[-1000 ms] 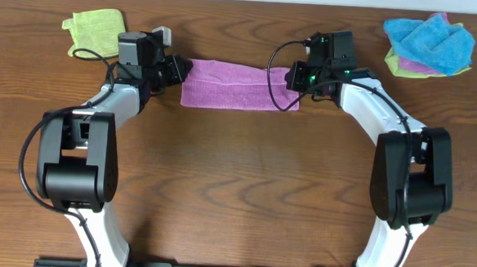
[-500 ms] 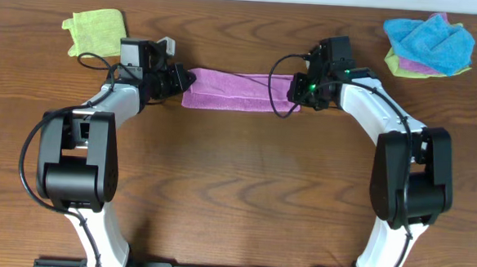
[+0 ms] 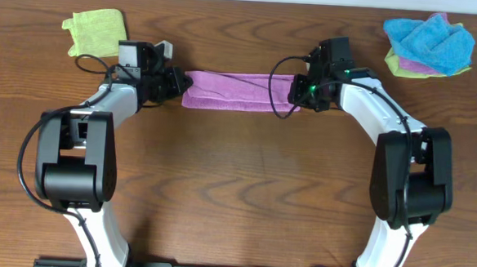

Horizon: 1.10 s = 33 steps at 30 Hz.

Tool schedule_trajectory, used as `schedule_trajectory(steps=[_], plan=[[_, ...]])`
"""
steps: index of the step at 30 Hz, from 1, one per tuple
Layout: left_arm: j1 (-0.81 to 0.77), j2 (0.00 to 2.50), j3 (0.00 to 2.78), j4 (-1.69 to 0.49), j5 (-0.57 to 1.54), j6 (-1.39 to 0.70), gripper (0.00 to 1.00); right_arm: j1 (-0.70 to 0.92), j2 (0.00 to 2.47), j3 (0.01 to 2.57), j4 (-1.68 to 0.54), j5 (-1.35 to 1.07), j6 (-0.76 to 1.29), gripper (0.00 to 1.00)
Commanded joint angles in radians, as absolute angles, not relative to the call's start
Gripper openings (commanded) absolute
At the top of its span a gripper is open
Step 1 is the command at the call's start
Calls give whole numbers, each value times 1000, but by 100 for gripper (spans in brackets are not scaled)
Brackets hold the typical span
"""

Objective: Fold the cloth

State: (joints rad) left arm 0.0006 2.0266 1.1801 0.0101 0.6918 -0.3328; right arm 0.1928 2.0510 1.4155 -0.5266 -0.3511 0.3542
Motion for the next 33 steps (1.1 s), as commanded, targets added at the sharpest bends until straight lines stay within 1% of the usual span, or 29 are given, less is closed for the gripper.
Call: schedule_trajectory(steps=[1, 11, 20, 22, 23, 24, 25, 27, 29, 30, 31, 33], plan=[[27, 2040, 1198, -1, 669, -285, 5, 224, 2061, 1430, -528, -293, 343, 2], [32, 2040, 1198, -31, 669, -234, 6, 270, 2067, 1429, -516, -174, 340, 2], [32, 2040, 1198, -56, 654, -204, 6, 269, 2080, 1429, -509, -153, 340, 2], [32, 2040, 1198, -55, 653, -204, 6, 270, 2080, 1429, -506, -153, 340, 21], [32, 2040, 1198, -54, 652, -204, 6, 270, 2080, 1429, -505, -153, 340, 29], [32, 2040, 1198, -54, 647, -204, 8, 270, 2080, 1429, -504, -153, 340, 39], [32, 2040, 1198, -55, 644, -199, 13, 270, 2080, 1429, -501, -153, 340, 50], [35, 2040, 1198, -55, 644, -181, 24, 269, 2080, 1430, -499, -153, 340, 53], [44, 2040, 1204, -55, 646, -179, 32, 267, 2080, 1430, -498, -153, 339, 64], [48, 2040, 1208, -56, 647, -179, 38, 267, 2080, 1431, -502, -153, 339, 66], [53, 2040, 1213, -56, 649, -179, 40, 266, 2080, 1433, -503, -153, 339, 66], [64, 2038, 1225, -61, 656, -179, 39, 265, 2080, 1437, -511, -153, 335, 68]])
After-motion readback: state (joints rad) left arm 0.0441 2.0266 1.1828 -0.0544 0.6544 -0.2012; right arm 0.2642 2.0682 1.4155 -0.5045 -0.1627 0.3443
